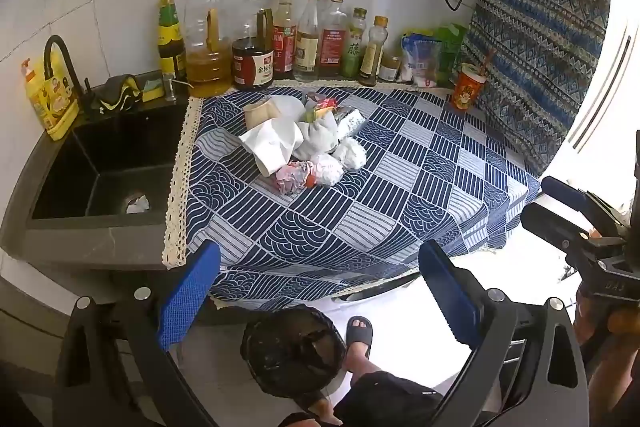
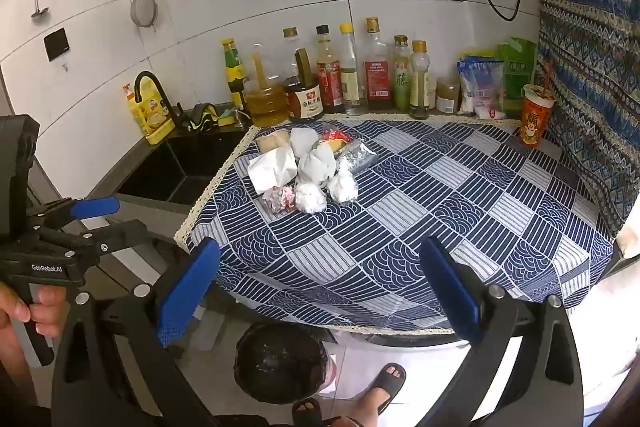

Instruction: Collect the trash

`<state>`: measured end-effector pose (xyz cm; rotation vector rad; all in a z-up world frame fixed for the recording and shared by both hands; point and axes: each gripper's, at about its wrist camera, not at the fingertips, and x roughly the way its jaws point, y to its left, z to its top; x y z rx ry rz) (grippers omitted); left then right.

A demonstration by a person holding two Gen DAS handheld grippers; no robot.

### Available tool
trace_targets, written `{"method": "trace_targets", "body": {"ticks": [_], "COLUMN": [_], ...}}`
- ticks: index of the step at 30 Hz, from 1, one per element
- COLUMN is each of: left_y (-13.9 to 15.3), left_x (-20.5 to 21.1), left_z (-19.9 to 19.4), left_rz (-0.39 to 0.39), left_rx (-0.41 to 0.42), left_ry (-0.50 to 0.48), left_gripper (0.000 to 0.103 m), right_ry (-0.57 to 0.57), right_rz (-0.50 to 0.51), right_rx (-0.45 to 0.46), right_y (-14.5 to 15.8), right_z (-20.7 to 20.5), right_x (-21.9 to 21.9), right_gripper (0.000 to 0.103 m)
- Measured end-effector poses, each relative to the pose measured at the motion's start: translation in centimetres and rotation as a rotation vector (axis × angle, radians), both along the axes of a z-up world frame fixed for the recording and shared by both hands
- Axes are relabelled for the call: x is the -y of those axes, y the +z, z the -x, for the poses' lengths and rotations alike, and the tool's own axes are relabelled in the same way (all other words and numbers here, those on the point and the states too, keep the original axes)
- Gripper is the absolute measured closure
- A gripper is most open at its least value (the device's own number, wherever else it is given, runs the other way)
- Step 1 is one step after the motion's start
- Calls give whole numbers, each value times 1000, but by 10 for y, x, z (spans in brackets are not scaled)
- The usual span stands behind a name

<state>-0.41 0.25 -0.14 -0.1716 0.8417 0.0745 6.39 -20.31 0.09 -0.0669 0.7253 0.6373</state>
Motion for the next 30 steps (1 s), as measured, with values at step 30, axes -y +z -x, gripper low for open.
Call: {"method": "trace_targets", "body": {"ticks": [30], "left_y": [1], "left_x": [-11], "left_z": [4], "left_rz": [4], "left_rx": [8], "left_ry": [-12], "left_gripper": [7], "right_ry": [-13], "right_rz": [-4], "right_rx": [0], "right_y": [-1], "right_z": [5], "right_x": [-6], "right_gripper": [4]}}
